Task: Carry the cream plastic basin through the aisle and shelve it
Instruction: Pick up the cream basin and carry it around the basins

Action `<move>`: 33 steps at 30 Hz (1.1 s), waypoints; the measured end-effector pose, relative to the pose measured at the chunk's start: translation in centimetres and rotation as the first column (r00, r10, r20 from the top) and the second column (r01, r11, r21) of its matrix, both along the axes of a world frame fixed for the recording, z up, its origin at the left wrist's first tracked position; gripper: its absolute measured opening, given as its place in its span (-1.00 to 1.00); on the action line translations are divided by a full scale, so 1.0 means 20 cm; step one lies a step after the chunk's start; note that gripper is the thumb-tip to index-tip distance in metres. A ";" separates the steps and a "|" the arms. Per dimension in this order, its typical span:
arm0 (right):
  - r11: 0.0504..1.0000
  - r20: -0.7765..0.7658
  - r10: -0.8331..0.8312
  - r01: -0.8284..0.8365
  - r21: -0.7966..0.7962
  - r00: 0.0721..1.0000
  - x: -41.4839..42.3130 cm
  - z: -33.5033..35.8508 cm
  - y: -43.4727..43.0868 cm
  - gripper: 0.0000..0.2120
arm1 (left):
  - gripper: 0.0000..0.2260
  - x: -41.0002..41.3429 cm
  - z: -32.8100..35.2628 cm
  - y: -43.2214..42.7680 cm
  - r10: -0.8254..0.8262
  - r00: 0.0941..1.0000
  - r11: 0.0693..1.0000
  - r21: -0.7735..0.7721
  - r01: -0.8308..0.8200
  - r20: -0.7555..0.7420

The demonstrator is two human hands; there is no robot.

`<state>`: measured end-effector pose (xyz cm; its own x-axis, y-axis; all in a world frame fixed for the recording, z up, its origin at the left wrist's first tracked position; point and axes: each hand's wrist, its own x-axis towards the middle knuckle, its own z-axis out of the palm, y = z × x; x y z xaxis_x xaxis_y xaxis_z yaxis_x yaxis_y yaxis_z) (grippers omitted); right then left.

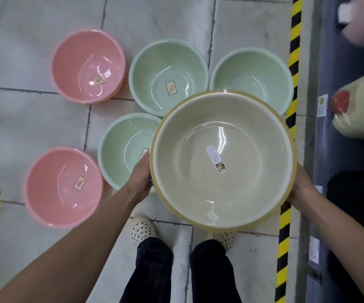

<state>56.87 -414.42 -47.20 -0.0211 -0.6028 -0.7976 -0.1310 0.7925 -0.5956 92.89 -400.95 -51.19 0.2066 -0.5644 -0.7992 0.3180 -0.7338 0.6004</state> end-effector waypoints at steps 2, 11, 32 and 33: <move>0.997 -0.010 0.072 -0.072 -0.031 0.997 0.14 0.07 -0.03 -0.87 | -0.74 0.10 0.06 0.05 0.040 0.998 0.999 -0.015 -0.039 0.046; 0.953 0.040 0.296 -0.292 -0.077 0.954 0.82 0.07 -0.03 -0.86 | -0.63 0.54 0.12 0.42 0.172 0.945 0.979 -0.155 -0.132 0.278; 0.901 -0.012 0.433 -0.433 -0.038 0.901 1.34 -0.84 0.08 -0.66 | -0.65 0.86 -0.75 0.79 0.381 0.904 0.918 -0.197 -0.344 0.196; 0.902 -0.020 0.428 -0.429 -0.042 0.903 1.35 -0.85 0.08 -0.65 | -0.63 0.85 -0.76 0.78 0.390 0.901 0.914 -0.202 -0.353 0.191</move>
